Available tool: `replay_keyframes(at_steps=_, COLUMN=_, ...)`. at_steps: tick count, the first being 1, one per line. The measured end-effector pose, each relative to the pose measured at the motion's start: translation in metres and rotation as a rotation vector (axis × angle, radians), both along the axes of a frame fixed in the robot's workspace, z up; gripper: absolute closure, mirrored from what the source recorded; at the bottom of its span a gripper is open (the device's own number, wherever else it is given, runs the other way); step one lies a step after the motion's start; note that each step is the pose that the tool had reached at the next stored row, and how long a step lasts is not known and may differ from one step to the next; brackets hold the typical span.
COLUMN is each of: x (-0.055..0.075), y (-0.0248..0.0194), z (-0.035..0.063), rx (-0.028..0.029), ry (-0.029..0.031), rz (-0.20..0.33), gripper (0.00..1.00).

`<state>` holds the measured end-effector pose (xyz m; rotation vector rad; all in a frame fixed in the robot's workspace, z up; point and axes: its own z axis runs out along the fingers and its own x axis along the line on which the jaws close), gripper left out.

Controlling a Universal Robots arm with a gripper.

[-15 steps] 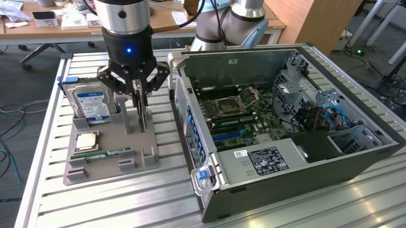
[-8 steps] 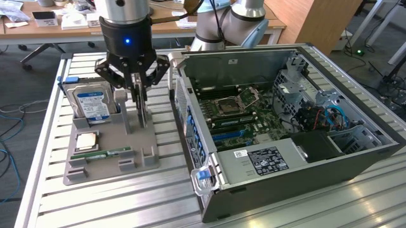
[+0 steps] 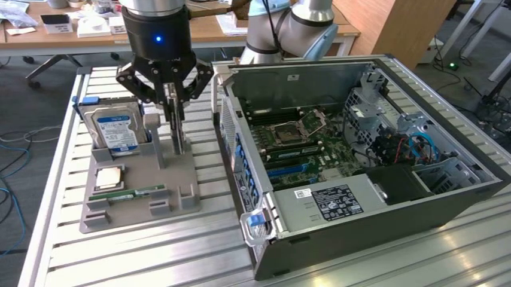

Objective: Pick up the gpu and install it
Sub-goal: 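Pick up the gpu and move the gpu toward the slot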

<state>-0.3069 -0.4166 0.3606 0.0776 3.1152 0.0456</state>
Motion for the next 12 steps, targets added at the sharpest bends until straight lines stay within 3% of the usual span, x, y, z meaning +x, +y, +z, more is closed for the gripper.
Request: replay_keyframes(at_steps=12, x=0.000, y=0.0000, z=0.0120, rx=0.0000, ry=0.0000, rz=0.000, gripper=0.73)
